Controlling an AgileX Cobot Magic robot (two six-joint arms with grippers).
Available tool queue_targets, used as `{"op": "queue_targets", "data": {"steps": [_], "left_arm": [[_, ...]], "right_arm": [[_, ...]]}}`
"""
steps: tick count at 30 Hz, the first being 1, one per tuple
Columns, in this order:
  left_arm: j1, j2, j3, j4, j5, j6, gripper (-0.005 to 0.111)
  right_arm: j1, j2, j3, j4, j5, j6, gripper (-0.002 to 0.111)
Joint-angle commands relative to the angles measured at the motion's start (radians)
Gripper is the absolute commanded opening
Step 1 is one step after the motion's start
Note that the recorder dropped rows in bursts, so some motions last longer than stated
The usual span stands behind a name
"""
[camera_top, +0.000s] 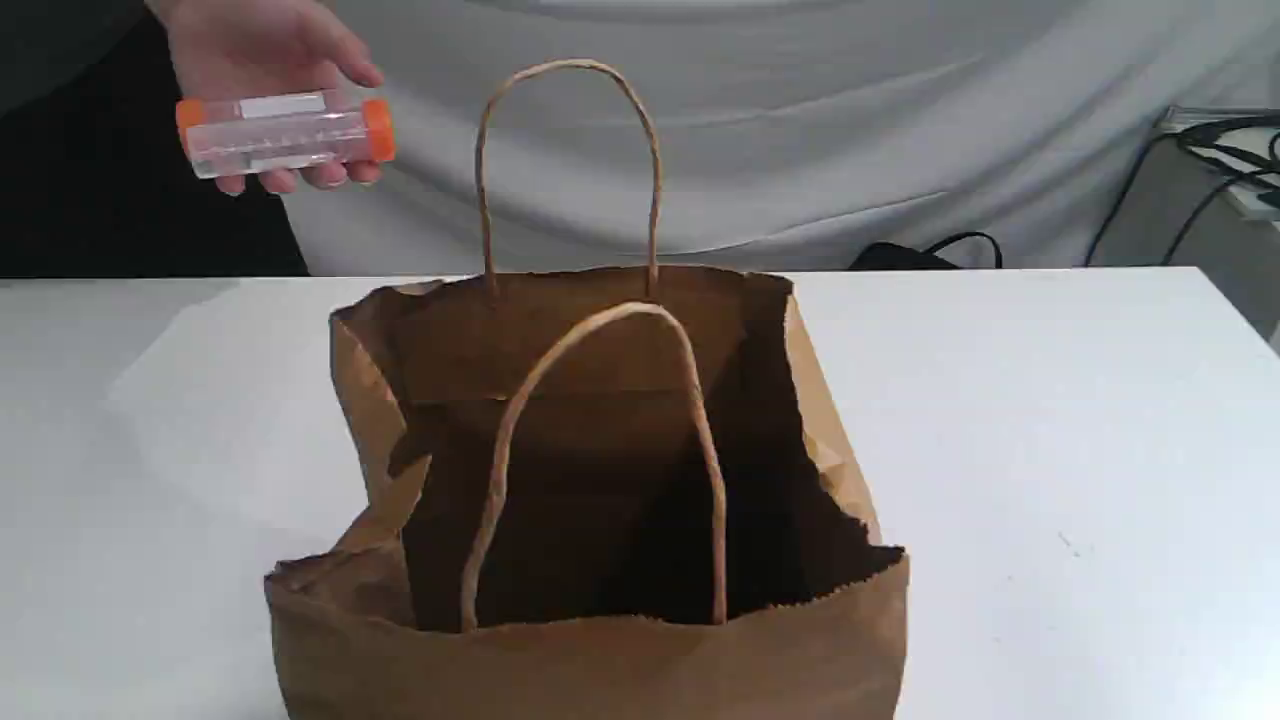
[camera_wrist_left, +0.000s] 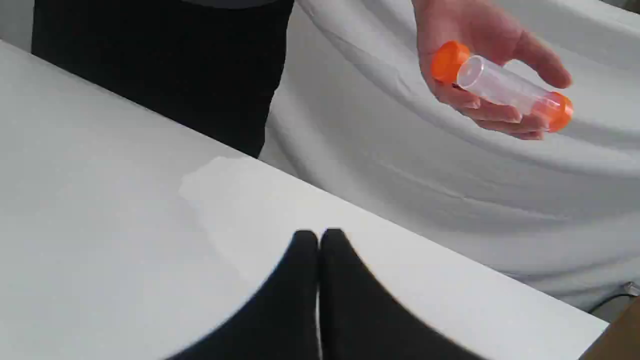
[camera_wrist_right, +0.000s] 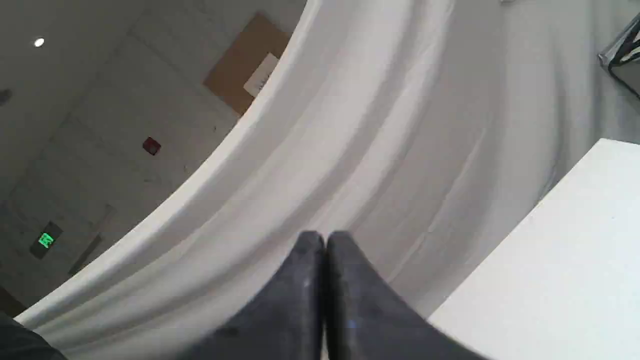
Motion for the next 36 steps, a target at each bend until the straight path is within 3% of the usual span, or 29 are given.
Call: {"op": "queue_targets", "data": {"steps": [1,7,18,24,28,36], "left_arm": [[0.004,-0.005,0.005,-0.003,-0.006,-0.007,0.000],[0.004,-0.005,0.005,-0.003,-0.006,-0.007,0.000],[0.004,-0.005,0.005,-0.003,-0.006,-0.007,0.000],[0.004,-0.005,0.005,-0.003,-0.010,-0.007,0.000],[0.004,-0.005,0.005,-0.003,-0.010,-0.007,0.000],[0.004,-0.005,0.005,-0.003,-0.010,-0.007,0.000]], "right_arm": [[-0.004,-0.003,0.004,0.003,-0.018,0.003,0.000],[-0.004,-0.003,-0.005,0.010,-0.015,0.056,0.000],[0.000,0.065,-0.407,-0.674,0.028,0.056,0.000],[0.000,0.360,-0.698,-0.832,0.304,-0.006,0.000],[0.011,0.570,-0.878,-0.705,0.496,-0.208,0.000],[0.150,0.990,-1.222,0.016,1.166,-1.134,0.000]]}}
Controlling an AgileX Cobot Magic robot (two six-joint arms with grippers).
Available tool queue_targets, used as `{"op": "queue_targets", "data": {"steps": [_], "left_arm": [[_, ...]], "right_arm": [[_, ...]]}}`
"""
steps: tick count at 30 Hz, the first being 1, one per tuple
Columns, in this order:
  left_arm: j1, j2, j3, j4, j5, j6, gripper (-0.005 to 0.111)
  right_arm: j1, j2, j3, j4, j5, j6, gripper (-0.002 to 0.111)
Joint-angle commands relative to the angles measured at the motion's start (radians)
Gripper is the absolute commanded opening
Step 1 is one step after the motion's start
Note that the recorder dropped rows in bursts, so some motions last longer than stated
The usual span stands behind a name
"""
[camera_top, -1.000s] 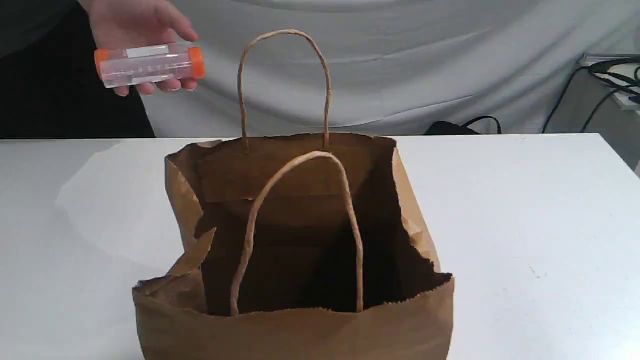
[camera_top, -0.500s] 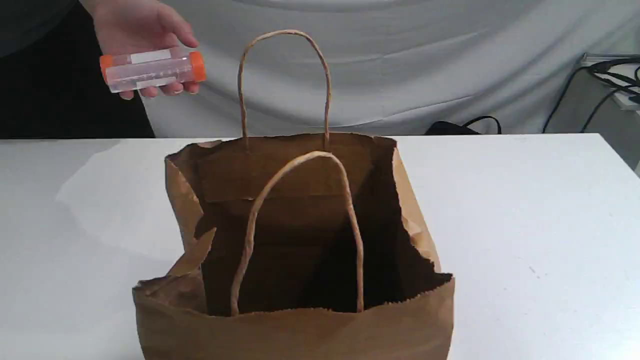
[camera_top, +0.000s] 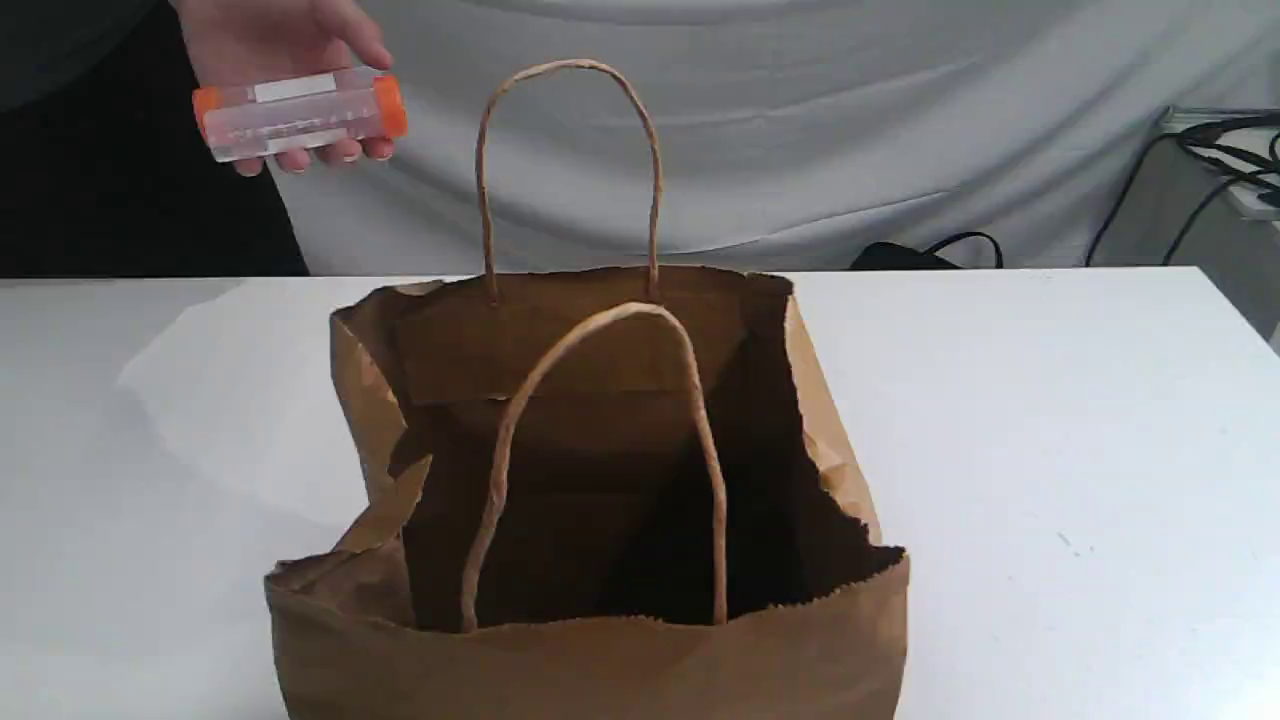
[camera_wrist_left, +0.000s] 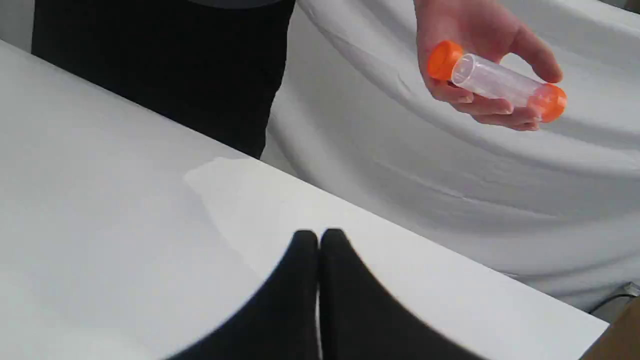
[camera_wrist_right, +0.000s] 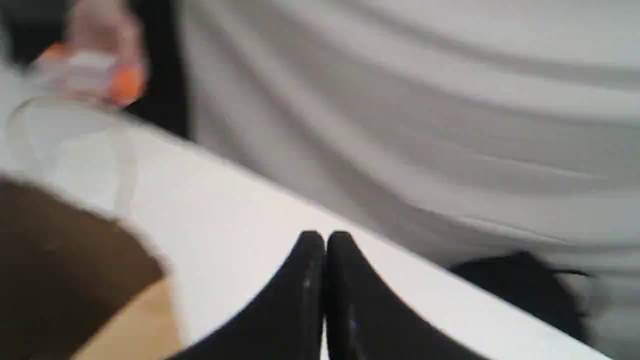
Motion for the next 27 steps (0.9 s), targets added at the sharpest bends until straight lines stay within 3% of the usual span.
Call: {"op": "queue_targets", "data": {"steps": [1,3,9,12,18,27], "left_arm": [[0.004,-0.005,0.005,-0.003,-0.010,-0.007,0.000],[0.004,-0.005,0.005,-0.003,-0.010,-0.007,0.000],[0.004,-0.005,0.005,-0.003,-0.010,-0.007,0.000],[0.004,-0.005,0.005,-0.003,-0.010,-0.007,0.000],[0.004,-0.005,0.005,-0.003,-0.008,-0.007,0.000],[0.004,-0.005,0.005,-0.003,-0.008,-0.007,0.000]], "right_arm": [[0.061,0.176,-0.125,0.295,0.346,-0.372,0.000],[0.090,0.253,-0.165,0.369,0.429,-0.401,0.000],[0.173,0.410,-0.178,0.430,0.432,-0.327,0.002],[0.209,0.448,-0.178,0.430,0.454,-0.320,0.014],[0.273,0.469,-0.178,0.381,0.454,-0.320,0.055],[0.284,0.469,-0.178,0.349,0.454,-0.267,0.060]]}}
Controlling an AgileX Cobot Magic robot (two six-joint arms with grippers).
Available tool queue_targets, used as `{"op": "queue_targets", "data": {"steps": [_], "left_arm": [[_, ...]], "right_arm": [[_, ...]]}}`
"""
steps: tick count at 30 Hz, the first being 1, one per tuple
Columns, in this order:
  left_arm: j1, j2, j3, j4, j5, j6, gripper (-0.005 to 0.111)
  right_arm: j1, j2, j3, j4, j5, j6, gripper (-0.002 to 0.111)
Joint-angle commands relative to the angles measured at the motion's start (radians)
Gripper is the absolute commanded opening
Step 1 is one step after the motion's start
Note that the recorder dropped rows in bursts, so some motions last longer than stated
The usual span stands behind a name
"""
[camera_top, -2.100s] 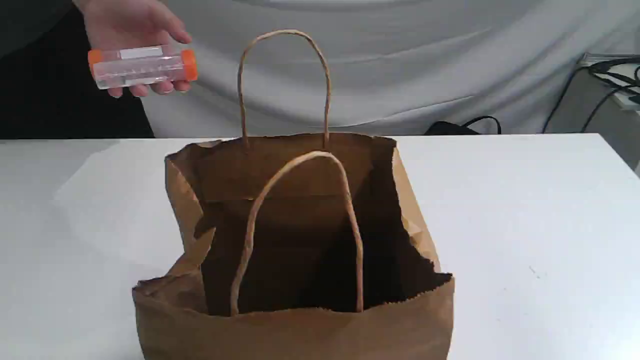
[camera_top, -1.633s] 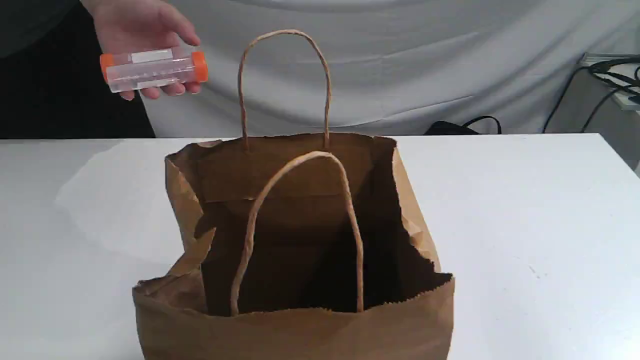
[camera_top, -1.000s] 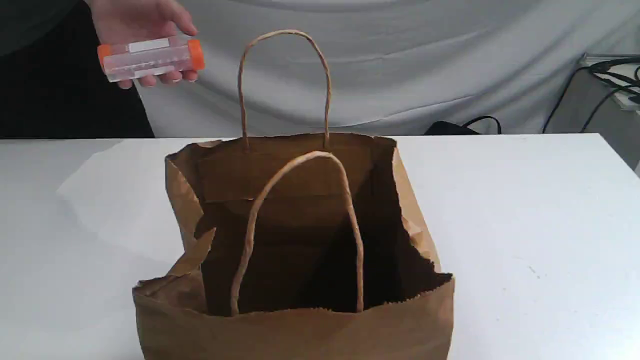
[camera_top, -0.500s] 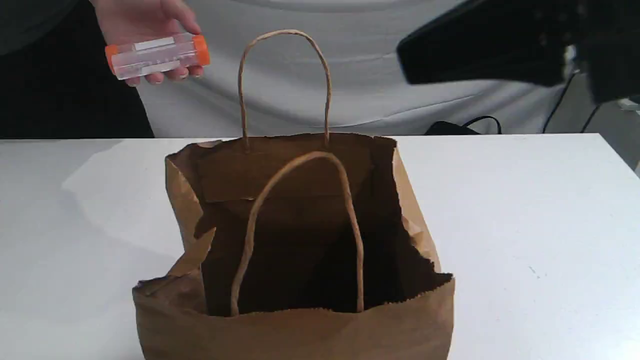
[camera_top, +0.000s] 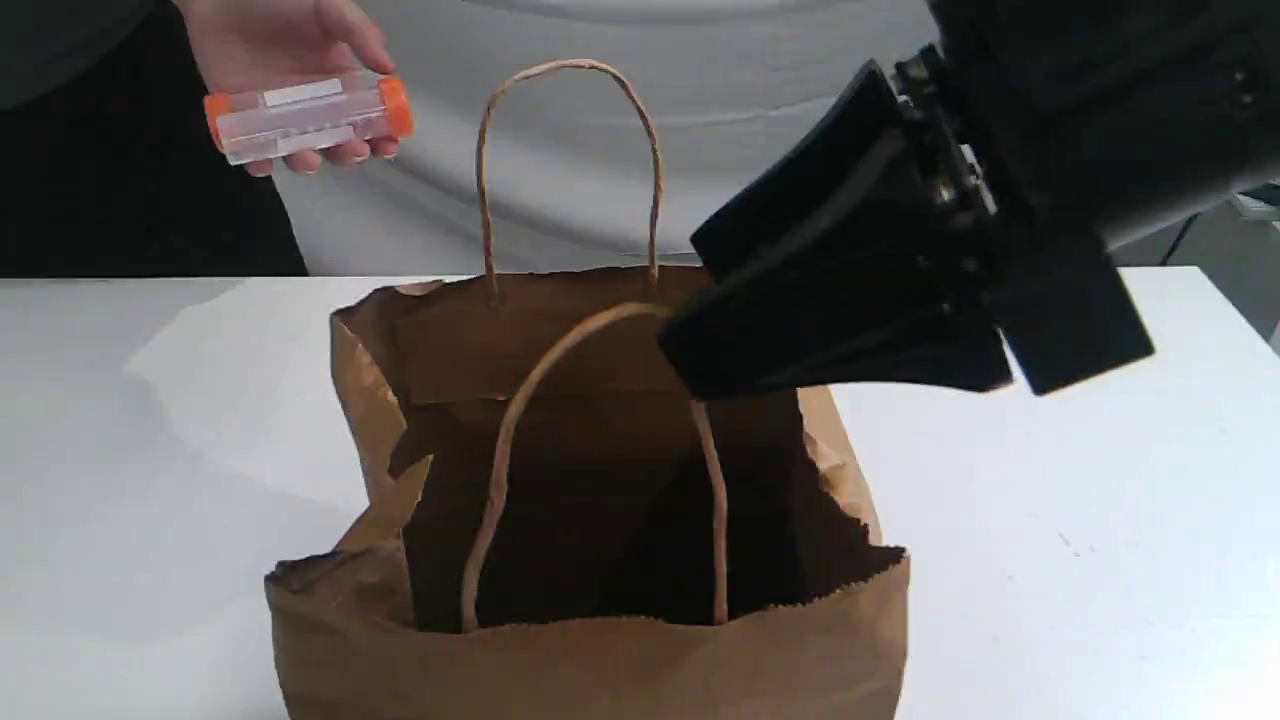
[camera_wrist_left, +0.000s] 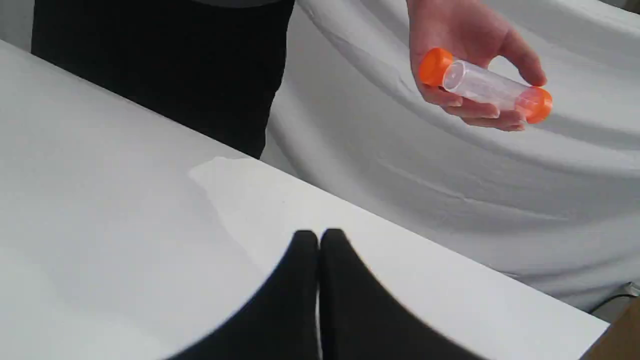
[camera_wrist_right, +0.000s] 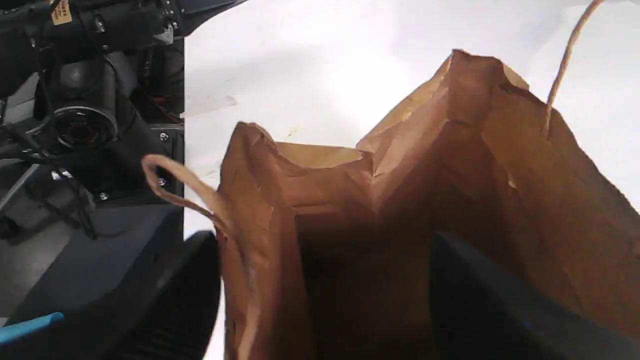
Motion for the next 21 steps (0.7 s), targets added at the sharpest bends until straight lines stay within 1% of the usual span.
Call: {"op": "queue_targets", "data": {"steps": [1,4,11,14,17,21], "left_arm": [[0.004,-0.005,0.005,-0.003,-0.008,-0.007,0.000],[0.004,-0.005,0.005,-0.003,-0.008,-0.007,0.000],[0.004,-0.005,0.005,-0.003,-0.008,-0.007,0.000],[0.004,-0.005,0.005,-0.003,-0.008,-0.007,0.000],[0.004,-0.005,0.005,-0.003,-0.008,-0.007,0.000],[0.004,-0.005,0.005,-0.003,-0.008,-0.007,0.000]], "right_arm": [[0.005,-0.001,-0.009,0.016,0.006,0.052,0.060],[0.012,-0.001,-0.009,0.017,0.006,0.066,0.060],[0.101,-0.001,-0.009,0.010,0.006,0.066,0.060],[0.130,-0.001,-0.009,-0.003,0.006,0.071,0.058],[0.134,-0.001,-0.009,-0.023,0.006,0.088,0.052],[0.134,-0.001,-0.009,-0.071,0.006,0.104,0.033]]}}
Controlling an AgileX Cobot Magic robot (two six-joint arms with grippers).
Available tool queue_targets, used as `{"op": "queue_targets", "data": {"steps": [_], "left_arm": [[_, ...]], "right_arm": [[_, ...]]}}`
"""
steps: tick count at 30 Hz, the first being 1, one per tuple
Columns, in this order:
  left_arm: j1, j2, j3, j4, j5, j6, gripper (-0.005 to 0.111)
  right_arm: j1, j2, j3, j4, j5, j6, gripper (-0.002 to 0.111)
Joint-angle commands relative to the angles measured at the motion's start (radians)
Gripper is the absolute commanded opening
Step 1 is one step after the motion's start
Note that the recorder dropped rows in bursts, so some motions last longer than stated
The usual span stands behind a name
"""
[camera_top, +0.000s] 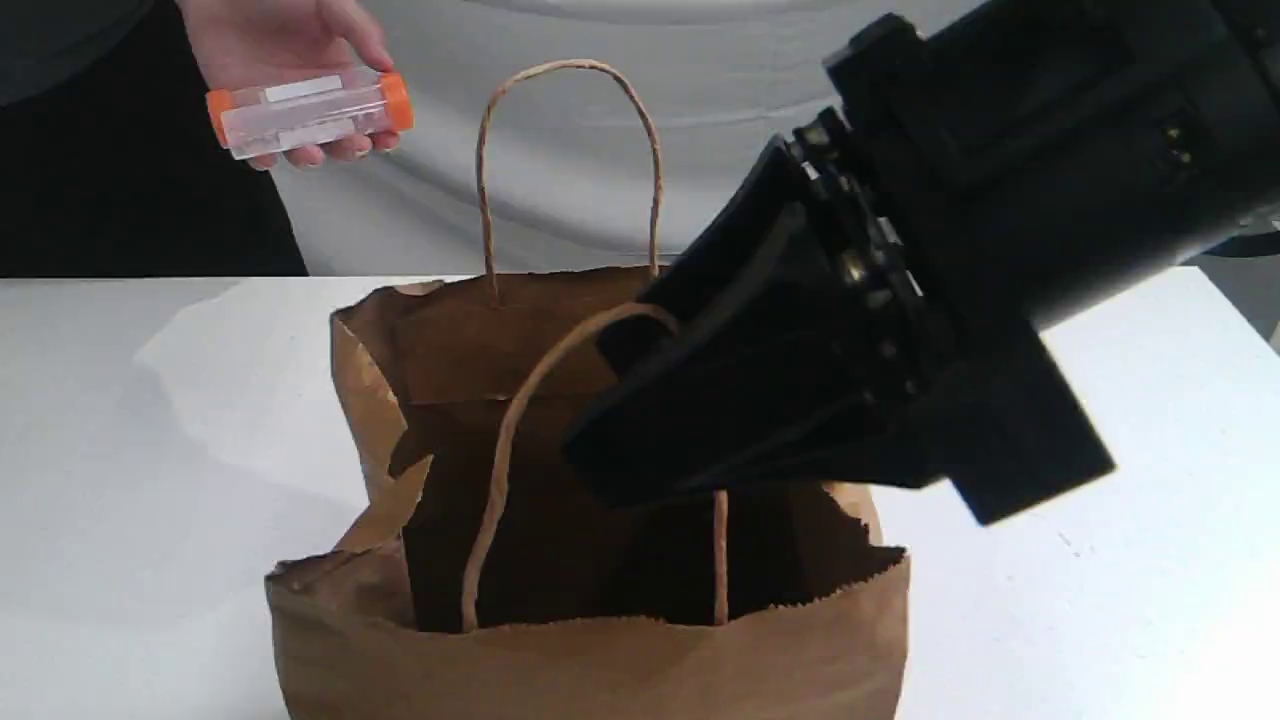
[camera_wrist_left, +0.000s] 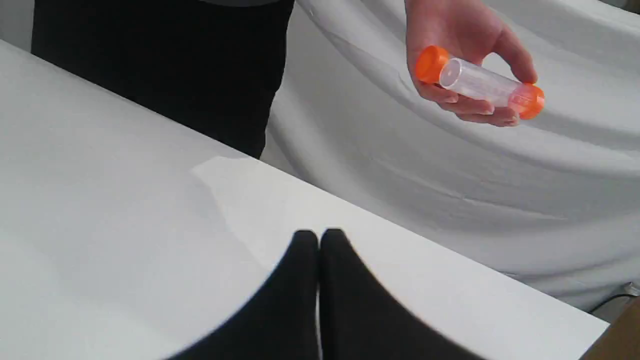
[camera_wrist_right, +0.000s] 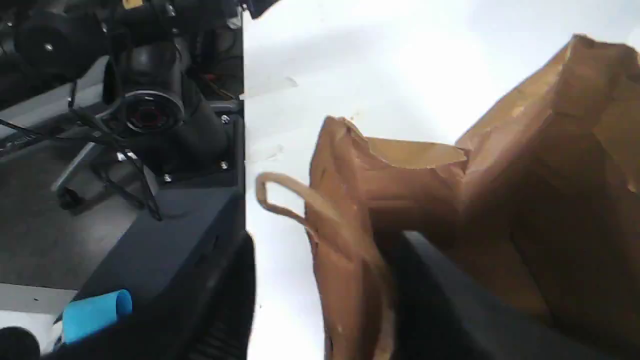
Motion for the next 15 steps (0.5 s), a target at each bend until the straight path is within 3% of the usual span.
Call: {"op": "queue_targets", "data": {"steps": [1,5,11,15], "left_arm": [[0.004,-0.005,0.005,-0.003,-0.008,-0.007,0.000],[0.004,-0.005,0.005,-0.003,-0.008,-0.007,0.000],[0.004,-0.005,0.005,-0.016,-0.013,-0.023,0.000],[0.004,-0.005,0.005,-0.217,-0.034,-0.086,0.000]], "right_arm": [[0.002,-0.001,-0.009,-0.033,0.002,0.013,0.028],[0.002,-0.001,-0.009,-0.033,0.002,0.013,0.001],[0.002,-0.001,-0.009,-0.033,0.002,0.021,0.000],[0.002,-0.001,-0.009,-0.036,0.002,0.027,0.000]]}}
